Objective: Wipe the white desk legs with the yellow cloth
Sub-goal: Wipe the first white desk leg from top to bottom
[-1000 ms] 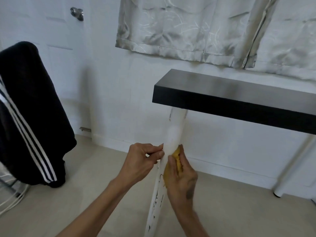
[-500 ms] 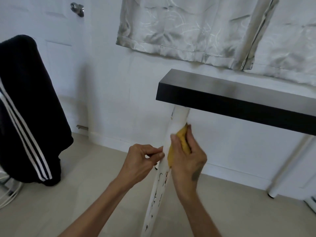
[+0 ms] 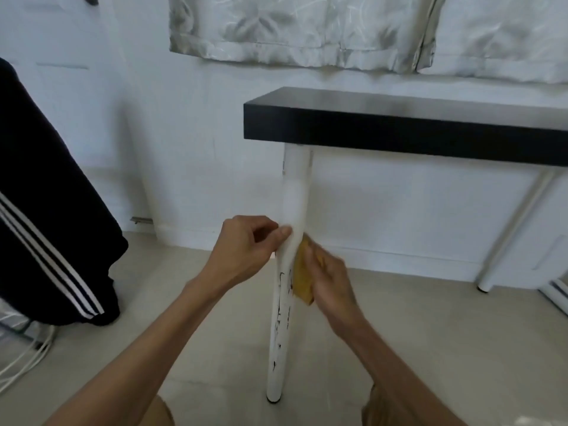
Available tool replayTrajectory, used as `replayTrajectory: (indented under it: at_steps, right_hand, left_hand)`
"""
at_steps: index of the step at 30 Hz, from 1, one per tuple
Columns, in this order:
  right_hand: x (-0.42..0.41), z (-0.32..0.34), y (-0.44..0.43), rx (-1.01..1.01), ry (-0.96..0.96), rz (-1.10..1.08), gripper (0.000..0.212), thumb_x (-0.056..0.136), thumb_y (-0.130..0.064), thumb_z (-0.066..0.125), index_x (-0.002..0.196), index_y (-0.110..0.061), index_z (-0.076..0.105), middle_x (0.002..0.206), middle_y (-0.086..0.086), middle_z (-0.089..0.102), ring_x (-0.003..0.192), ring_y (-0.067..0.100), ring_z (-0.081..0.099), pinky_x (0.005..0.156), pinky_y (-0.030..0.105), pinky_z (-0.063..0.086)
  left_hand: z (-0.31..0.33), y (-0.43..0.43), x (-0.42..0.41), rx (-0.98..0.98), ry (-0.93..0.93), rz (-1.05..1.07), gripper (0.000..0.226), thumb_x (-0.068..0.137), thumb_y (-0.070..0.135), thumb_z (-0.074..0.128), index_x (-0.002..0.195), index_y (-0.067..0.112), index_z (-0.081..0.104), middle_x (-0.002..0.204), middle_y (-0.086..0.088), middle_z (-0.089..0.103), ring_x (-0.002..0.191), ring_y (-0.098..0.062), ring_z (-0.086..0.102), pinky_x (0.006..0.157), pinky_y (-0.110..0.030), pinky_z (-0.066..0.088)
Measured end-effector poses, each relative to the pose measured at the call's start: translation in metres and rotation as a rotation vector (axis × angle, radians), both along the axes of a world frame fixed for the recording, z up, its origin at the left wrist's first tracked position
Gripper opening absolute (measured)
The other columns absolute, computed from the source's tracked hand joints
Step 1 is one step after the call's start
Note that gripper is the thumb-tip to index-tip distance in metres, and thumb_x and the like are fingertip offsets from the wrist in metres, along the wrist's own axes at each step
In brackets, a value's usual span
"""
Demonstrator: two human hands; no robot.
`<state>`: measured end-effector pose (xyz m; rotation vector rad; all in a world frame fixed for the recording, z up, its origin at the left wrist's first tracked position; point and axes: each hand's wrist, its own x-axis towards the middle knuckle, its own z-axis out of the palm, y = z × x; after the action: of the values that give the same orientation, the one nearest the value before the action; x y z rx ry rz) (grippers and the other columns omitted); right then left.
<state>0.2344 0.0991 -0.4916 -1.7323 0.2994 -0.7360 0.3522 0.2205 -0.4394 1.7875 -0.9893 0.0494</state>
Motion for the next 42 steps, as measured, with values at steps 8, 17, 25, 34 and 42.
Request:
replayTrajectory:
  at_steps: [8, 17, 25, 34, 42]
  right_hand:
    - [0.012, -0.078, 0.031, 0.102, -0.034, -0.076, 0.047, 0.107, -0.025, 0.040, 0.154, -0.028, 0.033, 0.139, -0.006, 0.059, 0.125, 0.005, 0.057, 0.101, 0.022, 0.050]
    - [0.015, -0.020, 0.004, -0.011, -0.075, -0.051, 0.041, 0.107, -0.024, 0.043, 0.147, -0.030, 0.047, 0.123, -0.018, 0.067, 0.109, -0.008, 0.062, 0.090, 0.010, 0.049]
    - [0.006, -0.099, 0.039, 0.002, 0.055, -0.116, 0.051, 0.106, -0.035, 0.040, 0.142, -0.061, 0.015, 0.150, 0.004, 0.051, 0.118, -0.005, 0.058, 0.098, 0.018, 0.051]
    - [0.030, 0.020, 0.037, -0.110, -0.295, -0.140, 0.055, 0.107, -0.026, 0.033, 0.159, -0.025, 0.016, 0.157, -0.012, 0.037, 0.135, 0.002, 0.048, 0.106, 0.035, 0.051]
    - [0.004, -0.139, 0.028, -0.173, 0.136, -0.188, 0.041, 0.104, -0.037, 0.038, 0.126, -0.071, 0.035, 0.112, -0.009, 0.067, 0.097, 0.011, 0.065, 0.087, 0.034, 0.057]
  left_hand:
    - [-0.007, -0.007, -0.008, 0.015, -0.170, 0.072, 0.020, 0.096, 0.028, 0.060, 0.114, 0.022, 0.066, 0.071, 0.003, 0.071, 0.066, -0.011, 0.069, 0.069, -0.038, 0.058]
    - [-0.002, -0.006, -0.005, 0.072, -0.219, 0.029, 0.021, 0.099, 0.027, 0.055, 0.116, 0.019, 0.066, 0.070, -0.002, 0.072, 0.066, -0.010, 0.070, 0.068, -0.040, 0.058]
    - [-0.003, -0.004, -0.006, 0.047, -0.206, -0.020, 0.023, 0.100, 0.021, 0.054, 0.118, 0.016, 0.068, 0.068, -0.002, 0.069, 0.066, 0.005, 0.068, 0.062, -0.011, 0.051]
    - [-0.004, 0.002, -0.006, 0.008, -0.089, -0.042, 0.042, 0.105, 0.030, 0.041, 0.095, 0.003, 0.072, 0.077, -0.007, 0.075, 0.070, -0.008, 0.072, 0.068, -0.030, 0.060]
    - [-0.006, -0.003, -0.004, 0.009, -0.142, 0.006, 0.022, 0.095, 0.025, 0.062, 0.115, 0.025, 0.073, 0.070, 0.002, 0.075, 0.062, -0.024, 0.070, 0.066, -0.041, 0.059]
